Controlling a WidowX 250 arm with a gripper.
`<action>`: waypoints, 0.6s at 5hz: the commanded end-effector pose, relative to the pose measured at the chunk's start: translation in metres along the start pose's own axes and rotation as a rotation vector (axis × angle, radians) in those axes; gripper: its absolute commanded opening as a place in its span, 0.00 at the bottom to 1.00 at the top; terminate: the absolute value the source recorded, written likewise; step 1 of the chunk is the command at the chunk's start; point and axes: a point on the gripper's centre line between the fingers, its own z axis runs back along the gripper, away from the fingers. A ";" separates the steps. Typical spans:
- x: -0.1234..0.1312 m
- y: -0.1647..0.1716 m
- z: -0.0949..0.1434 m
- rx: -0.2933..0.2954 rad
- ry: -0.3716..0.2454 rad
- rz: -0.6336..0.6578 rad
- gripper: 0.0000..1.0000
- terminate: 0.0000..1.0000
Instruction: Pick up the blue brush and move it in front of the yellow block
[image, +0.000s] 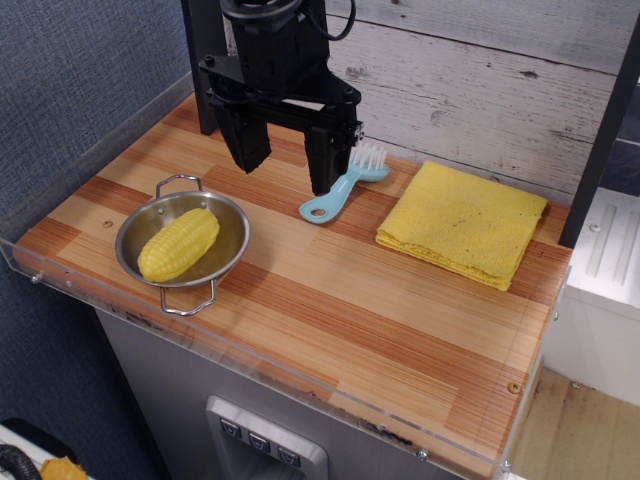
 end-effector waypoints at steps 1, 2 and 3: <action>0.000 0.000 0.000 0.000 0.000 0.000 1.00 0.00; 0.026 0.004 -0.021 -0.007 -0.074 0.016 1.00 0.00; 0.048 0.012 -0.035 -0.017 -0.132 0.027 1.00 0.00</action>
